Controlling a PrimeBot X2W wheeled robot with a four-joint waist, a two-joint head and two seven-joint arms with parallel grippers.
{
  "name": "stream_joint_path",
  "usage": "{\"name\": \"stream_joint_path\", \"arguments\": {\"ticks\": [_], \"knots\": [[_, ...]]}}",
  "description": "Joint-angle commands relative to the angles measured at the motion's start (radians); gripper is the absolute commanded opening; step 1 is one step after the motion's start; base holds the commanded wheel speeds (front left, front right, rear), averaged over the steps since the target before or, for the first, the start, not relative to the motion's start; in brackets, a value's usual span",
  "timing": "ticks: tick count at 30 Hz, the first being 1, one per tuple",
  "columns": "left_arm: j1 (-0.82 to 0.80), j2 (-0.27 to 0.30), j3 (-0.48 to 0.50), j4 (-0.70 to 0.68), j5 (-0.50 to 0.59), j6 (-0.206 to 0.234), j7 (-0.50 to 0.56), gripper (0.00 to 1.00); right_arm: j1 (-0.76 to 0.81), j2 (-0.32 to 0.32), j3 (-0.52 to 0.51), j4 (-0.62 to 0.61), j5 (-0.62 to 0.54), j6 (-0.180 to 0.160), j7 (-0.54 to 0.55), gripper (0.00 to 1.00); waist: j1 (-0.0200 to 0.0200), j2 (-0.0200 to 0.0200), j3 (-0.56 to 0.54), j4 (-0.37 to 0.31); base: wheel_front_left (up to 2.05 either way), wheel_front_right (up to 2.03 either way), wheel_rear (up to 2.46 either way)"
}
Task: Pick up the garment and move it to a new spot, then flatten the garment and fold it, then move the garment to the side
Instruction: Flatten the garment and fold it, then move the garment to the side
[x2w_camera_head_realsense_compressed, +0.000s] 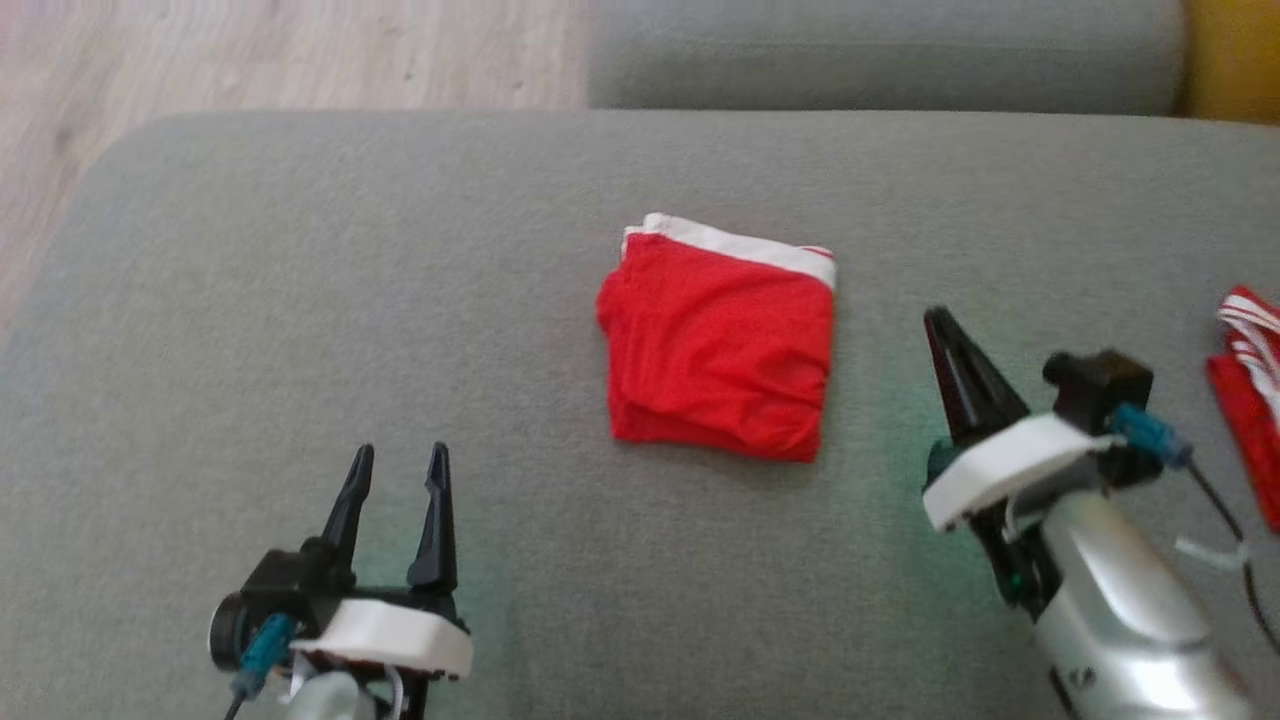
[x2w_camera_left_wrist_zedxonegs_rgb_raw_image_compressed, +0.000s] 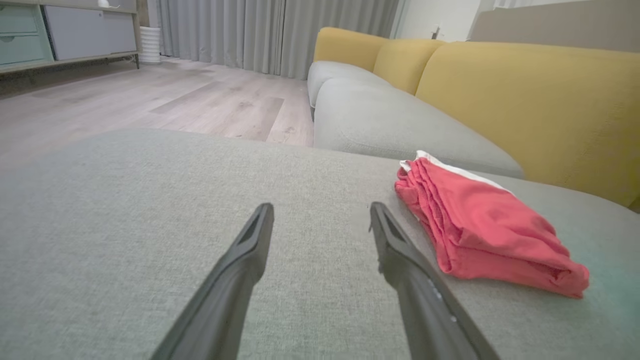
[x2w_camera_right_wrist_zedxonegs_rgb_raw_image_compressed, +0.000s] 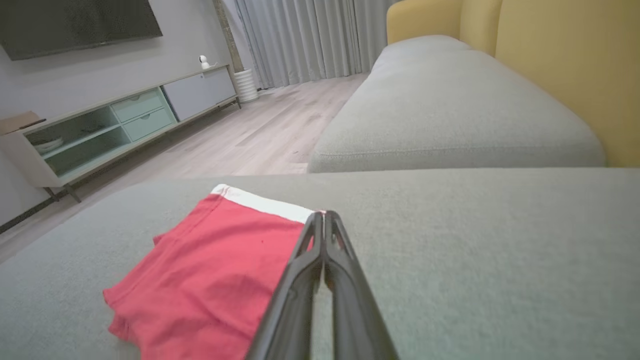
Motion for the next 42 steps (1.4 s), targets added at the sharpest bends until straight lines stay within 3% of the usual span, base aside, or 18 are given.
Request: {"name": "stream_joint_path", "arguments": {"ticks": [1,2,9,18,31,42], "knots": [[-0.016,0.008,0.040,-0.022,0.011,0.003,-0.005,1.00,0.005,0.020,-0.012,-0.022,-0.024,-0.001,-0.011,0.45,0.0001,-0.0001,-0.022,-0.025,0.00,0.00,0.00],[-0.012,0.008,0.044,-0.019,0.015,0.003,-0.005,1.00,0.022,0.030,-0.036,-0.021,-0.042,-0.001,-0.011,1.00,0.0001,-0.0001,-0.026,-0.030,0.00,0.00,0.00],[0.025,0.008,0.065,-0.015,0.042,0.012,-0.005,1.00,0.121,0.095,-0.207,-0.044,-0.181,-0.001,-0.011,1.00,0.0001,-0.0001,-0.057,-0.056,0.00,0.00,0.00],[0.067,0.008,0.088,-0.027,0.059,0.014,-0.005,1.00,0.190,0.136,-0.277,-0.073,-0.267,-0.001,-0.011,1.00,0.0001,-0.0001,-0.076,-0.077,0.00,0.00,0.00],[0.061,0.008,0.070,-0.036,0.044,0.008,-0.005,1.00,0.167,0.141,-0.239,-0.028,-0.248,-0.001,-0.011,1.00,0.0001,-0.0001,-0.044,-0.065,0.00,0.00,0.00],[-0.029,0.008,-0.032,-0.040,-0.004,-0.001,-0.005,1.00,-0.112,0.141,-0.095,0.196,-0.139,-0.001,-0.011,1.00,0.0001,-0.0001,0.109,0.045,0.00,0.00,0.00]]}}
